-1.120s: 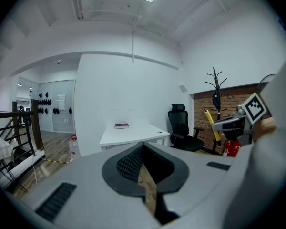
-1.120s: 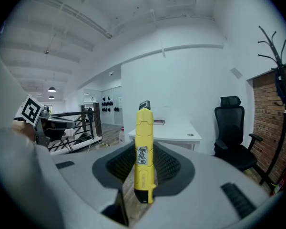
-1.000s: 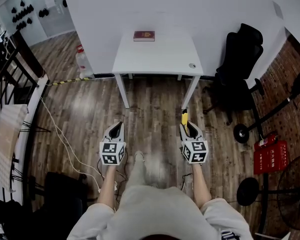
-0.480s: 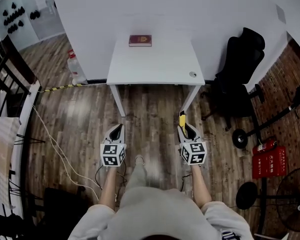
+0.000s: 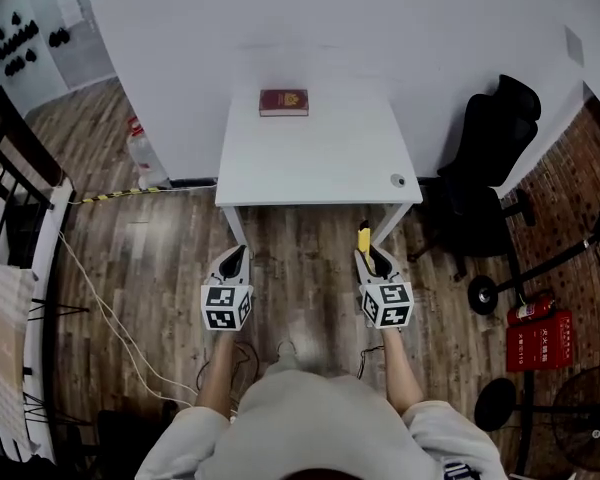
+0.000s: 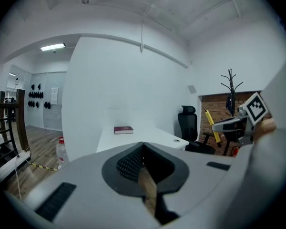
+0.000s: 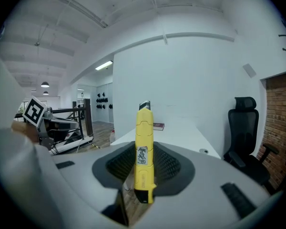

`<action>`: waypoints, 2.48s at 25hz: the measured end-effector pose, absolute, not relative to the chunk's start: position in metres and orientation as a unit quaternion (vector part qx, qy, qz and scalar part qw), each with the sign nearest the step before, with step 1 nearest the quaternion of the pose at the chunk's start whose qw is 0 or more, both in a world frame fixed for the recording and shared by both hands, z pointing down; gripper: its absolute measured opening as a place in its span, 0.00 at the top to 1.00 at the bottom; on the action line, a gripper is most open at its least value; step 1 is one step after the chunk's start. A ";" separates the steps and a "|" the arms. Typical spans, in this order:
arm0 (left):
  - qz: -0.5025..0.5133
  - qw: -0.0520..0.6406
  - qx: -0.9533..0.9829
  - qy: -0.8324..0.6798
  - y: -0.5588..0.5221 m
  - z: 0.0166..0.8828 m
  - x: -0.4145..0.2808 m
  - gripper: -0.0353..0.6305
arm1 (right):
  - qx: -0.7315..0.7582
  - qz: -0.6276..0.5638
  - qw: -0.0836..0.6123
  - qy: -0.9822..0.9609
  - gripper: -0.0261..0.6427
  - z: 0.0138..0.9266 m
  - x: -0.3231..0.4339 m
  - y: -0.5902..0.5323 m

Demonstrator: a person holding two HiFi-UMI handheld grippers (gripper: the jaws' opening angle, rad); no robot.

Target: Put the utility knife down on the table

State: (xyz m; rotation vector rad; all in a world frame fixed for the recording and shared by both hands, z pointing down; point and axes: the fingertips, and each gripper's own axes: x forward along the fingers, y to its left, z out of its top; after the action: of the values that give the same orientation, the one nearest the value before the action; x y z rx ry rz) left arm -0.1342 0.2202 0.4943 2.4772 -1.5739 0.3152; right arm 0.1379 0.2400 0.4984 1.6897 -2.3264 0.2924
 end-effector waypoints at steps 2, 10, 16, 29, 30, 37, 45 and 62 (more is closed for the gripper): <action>0.105 0.093 0.837 -0.529 0.194 0.491 -0.140 0.94 | 0.583 0.099 0.124 -0.797 0.80 0.495 0.132 0.215; 0.103 0.087 0.845 -0.518 0.108 0.488 -0.156 0.94 | 0.592 0.094 0.122 -0.791 0.80 0.492 0.114 0.135; 0.109 0.088 0.848 -0.511 0.071 0.494 -0.158 0.94 | 0.594 0.101 0.126 -0.789 0.80 0.501 0.108 0.102; 0.122 0.090 0.848 -0.508 0.019 0.508 -0.146 0.94 | 0.588 0.115 0.124 -0.791 0.80 0.521 0.115 0.046; 0.122 0.089 0.848 -0.509 0.013 0.509 -0.145 0.94 | 0.587 0.115 0.124 -0.792 0.80 0.523 0.115 0.041; 0.128 0.091 0.846 -0.509 -0.040 0.518 -0.134 0.94 | 0.583 0.126 0.123 -0.793 0.80 0.538 0.122 -0.011; 0.131 0.094 0.841 -0.517 -0.132 0.515 -0.126 0.94 | 0.576 0.133 0.123 -0.797 0.80 0.538 0.132 -0.104; 0.145 0.111 0.819 -0.544 -0.333 0.518 -0.117 0.94 | 0.548 0.137 0.130 -0.815 0.80 0.530 0.142 -0.318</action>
State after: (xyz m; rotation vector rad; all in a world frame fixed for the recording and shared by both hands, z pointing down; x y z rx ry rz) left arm -0.1170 -0.3328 0.5177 2.4070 -1.5968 0.4260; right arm 0.1418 -0.3182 0.5305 1.5910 -2.3677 0.3983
